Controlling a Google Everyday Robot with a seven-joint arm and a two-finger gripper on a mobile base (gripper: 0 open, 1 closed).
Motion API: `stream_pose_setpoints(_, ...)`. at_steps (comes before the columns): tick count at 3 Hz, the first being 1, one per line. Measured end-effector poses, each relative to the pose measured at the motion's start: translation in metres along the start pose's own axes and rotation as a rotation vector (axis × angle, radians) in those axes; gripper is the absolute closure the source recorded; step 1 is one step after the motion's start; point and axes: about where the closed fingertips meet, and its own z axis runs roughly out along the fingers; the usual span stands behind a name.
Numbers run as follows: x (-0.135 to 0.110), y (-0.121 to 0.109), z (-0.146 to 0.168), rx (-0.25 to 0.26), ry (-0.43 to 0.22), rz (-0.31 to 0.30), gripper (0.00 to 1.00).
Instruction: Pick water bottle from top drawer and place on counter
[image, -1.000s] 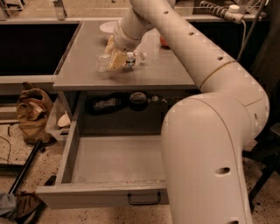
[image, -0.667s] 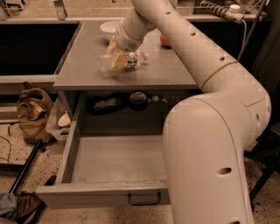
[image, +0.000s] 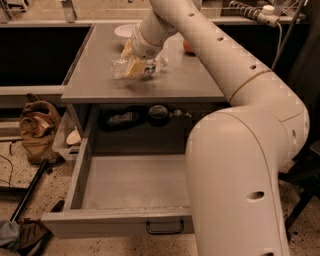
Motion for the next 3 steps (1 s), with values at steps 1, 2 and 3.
stream_pose_setpoints(1,0.0000,0.0000,0.0000,0.000,0.000,0.000,0.12)
stream_pose_setpoints(2,0.0000,0.0001,0.0002,0.000,0.000,0.000,0.00)
stream_pose_setpoints(3,0.0000,0.0001,0.0002,0.000,0.000,0.000,0.00)
